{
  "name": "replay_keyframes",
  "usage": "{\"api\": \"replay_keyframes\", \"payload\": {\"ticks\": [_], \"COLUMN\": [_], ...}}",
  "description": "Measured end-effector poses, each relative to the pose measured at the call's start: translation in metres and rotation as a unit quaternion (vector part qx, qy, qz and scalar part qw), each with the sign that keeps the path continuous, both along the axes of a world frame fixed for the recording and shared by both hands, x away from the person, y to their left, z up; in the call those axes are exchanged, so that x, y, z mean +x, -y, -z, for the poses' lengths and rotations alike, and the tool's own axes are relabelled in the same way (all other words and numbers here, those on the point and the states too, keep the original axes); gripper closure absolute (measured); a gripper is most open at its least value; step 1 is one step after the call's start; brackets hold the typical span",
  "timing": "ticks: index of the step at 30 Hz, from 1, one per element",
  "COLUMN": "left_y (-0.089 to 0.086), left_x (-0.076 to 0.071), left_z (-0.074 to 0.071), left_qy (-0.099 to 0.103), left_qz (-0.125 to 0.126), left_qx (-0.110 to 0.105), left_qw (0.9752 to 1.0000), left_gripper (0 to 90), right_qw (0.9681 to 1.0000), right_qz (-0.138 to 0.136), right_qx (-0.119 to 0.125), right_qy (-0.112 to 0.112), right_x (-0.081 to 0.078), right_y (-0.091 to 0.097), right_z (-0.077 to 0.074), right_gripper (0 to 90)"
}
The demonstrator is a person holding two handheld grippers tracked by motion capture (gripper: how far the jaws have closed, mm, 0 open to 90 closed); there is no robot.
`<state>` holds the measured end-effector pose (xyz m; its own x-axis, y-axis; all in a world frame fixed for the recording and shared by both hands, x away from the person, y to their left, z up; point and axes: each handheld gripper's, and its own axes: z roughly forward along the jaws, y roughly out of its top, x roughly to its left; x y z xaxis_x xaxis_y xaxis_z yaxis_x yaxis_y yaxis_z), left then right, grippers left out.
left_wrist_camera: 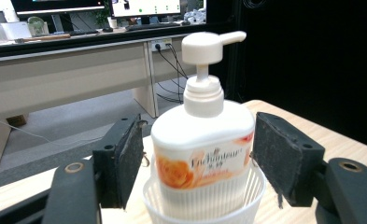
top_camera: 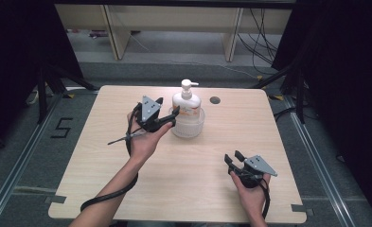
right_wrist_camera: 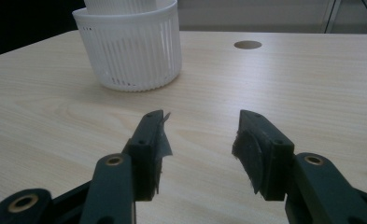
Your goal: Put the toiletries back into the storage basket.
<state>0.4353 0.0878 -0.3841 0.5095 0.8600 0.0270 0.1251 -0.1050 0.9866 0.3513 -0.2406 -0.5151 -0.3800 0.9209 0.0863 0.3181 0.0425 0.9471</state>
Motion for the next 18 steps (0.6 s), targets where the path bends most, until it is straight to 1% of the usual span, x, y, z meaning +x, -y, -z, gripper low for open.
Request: {"api": "replay_keyframes", "payload": {"ticks": [2,6,10,11,13,15,18], "left_y": [-0.004,-0.013,-0.022,-0.024,-0.029,-0.032,-0.039], "left_x": [-0.004,-0.01,-0.017,-0.02,-0.023,-0.027,-0.032], "left_z": [0.004,0.01,0.017,0.019,0.024,0.028,0.037], "left_qy": [0.0,0.001,0.003,-0.003,0.001,-0.008,-0.012], "left_qz": [0.002,0.001,0.0,0.001,-0.002,0.0,-0.005], "left_qx": [0.0,0.002,0.004,-0.001,0.005,0.001,-0.002], "left_qw": [1.0,1.0,1.0,1.0,1.0,1.0,0.9999], "left_gripper": [33.1,33.1,33.1,33.2,33.2,33.2,33.2], "right_qw": [1.0,1.0,1.0,1.0,1.0,1.0,1.0], "right_qz": [-0.001,-0.001,0.0,0.0,-0.001,-0.001,0.0], "right_qx": [-0.002,-0.001,0.0,0.0,-0.001,-0.001,-0.001], "right_qy": [0.004,0.0,0.0,-0.001,-0.001,0.001,0.0], "right_x": [0.001,0.0,0.0,0.0,0.0,0.0,0.0], "right_y": [0.0,0.0,0.0,0.0,0.0,0.0,0.0], "right_z": [0.0,0.0,0.0,0.0,0.0,0.0,0.0], "right_gripper": [52.2,52.2,52.3,52.2,52.3,52.2,52.3]}}
